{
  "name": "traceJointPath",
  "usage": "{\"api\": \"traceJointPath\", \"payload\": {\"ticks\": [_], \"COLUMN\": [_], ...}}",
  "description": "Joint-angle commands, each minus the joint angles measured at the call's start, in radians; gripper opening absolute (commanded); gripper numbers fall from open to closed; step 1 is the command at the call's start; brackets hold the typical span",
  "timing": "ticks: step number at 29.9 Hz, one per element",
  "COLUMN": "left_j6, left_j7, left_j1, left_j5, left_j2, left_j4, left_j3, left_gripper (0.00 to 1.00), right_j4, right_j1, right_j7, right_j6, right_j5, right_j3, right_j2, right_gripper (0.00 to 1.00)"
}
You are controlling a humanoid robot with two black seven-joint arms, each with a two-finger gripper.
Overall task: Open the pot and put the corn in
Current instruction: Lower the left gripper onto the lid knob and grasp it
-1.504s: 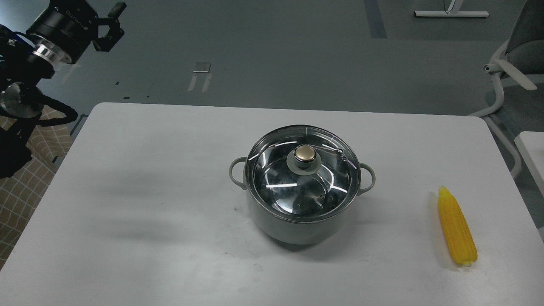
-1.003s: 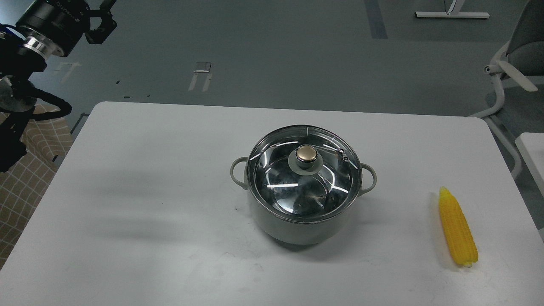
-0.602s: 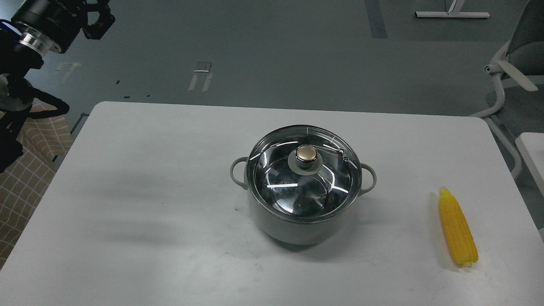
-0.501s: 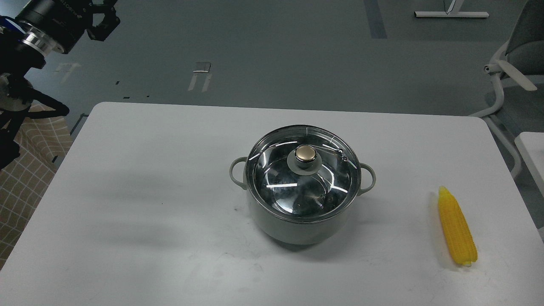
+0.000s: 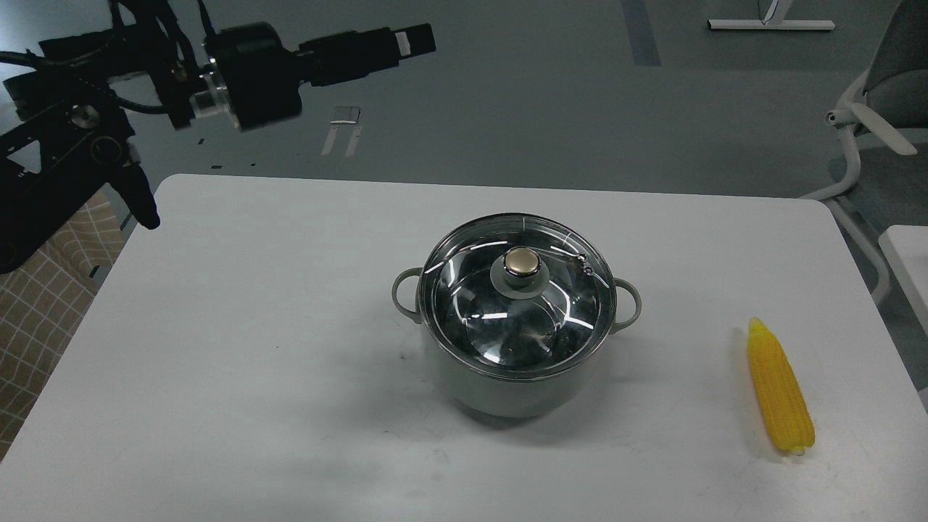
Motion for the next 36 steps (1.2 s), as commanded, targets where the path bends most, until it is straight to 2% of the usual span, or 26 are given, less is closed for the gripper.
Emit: {"api": "traceJointPath", "payload": {"ticks": [1, 8, 10, 15, 22, 25, 32, 36], "left_j6": [0.0, 0.0, 0.053, 0.139, 0.177, 0.179, 0.193, 0.207], "left_j7": [-0.025, -0.034, -0.036, -0.034, -0.034, -0.034, -0.034, -0.033], "left_j1": [0.009, -0.003, -0.005, -0.005, -0.003, 0.005, 0.029, 0.041], "left_j5": [0.185, 0.372, 0.484, 0.609, 0.632, 0.632, 0.632, 0.632], "left_j2": [-0.053, -0.136, -0.165, -0.198, -0.214, -0.226, -0.238, -0.24], "left_j4": [-0.064, -0.083, -0.081, -0.048, 0.001, 0.018, 0.026, 0.028], "left_j3": [0.004, 0.117, 0.217, 0.335, 0.36, 0.36, 0.363, 0.372], "left_gripper": [0.86, 0.81, 0.81, 0.81, 0.81, 0.75, 0.73, 0.68], "right_j4": [0.0, 0.0, 0.0, 0.003, 0.003, 0.003, 0.005, 0.005], "right_j1": [-0.005, -0.005, -0.005, -0.004, 0.001, -0.001, 0.001, 0.001], "right_j7": [-0.001, -0.002, -0.002, -0.002, -0.004, -0.004, -0.004, -0.004], "right_j6": [0.0, 0.0, 0.0, 0.0, 0.0, 0.0, 0.0, 0.0], "right_j5": [-0.004, -0.004, -0.004, -0.002, 0.0, 0.0, 0.0, 0.0], "right_j3": [0.0, 0.001, 0.001, 0.001, 0.001, 0.003, 0.005, 0.005], "right_j2": [0.0, 0.0, 0.0, 0.0, 0.0, 0.002, 0.003, 0.003], "right_gripper": [1.0, 1.0, 1.0, 1.0, 1.0, 1.0, 1.0, 1.0]}}
